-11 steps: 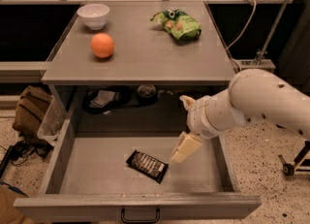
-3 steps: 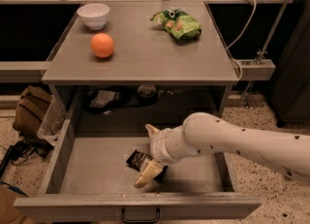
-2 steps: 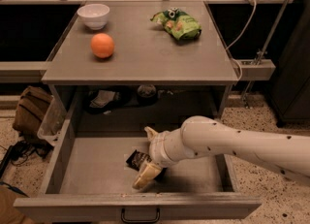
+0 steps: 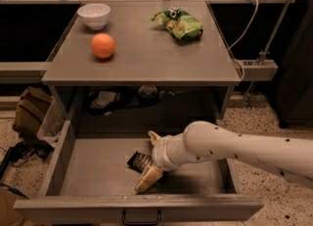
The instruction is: Pick rxbar chocolate from top drawer and place on counter
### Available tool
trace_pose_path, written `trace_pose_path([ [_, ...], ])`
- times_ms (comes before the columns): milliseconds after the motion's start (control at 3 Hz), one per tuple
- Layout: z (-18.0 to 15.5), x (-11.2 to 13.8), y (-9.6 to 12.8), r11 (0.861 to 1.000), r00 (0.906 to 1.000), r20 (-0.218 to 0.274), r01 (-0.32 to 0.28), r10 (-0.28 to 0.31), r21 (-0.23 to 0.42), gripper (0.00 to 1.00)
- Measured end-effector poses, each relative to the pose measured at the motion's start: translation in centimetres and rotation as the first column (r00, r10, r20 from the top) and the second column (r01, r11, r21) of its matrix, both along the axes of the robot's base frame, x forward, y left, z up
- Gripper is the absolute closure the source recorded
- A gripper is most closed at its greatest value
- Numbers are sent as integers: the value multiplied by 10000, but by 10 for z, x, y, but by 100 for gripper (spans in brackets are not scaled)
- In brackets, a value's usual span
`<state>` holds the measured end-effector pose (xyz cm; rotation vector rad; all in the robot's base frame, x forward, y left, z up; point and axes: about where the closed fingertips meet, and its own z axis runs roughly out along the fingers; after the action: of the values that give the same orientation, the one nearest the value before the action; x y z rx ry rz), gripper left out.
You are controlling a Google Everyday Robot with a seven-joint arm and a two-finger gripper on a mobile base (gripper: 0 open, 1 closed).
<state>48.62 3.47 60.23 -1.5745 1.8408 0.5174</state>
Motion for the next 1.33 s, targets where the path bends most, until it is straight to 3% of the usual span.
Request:
trace_pose_path([
  [333,-5,0,-1,10000,9999,-72,85,-86,-51,0],
  [667,-10,0,-1,10000,9996,-255,71,-73,-70,18],
  [1333,-10,0,-1,10000,9996,-274,69,-71,-72,66],
])
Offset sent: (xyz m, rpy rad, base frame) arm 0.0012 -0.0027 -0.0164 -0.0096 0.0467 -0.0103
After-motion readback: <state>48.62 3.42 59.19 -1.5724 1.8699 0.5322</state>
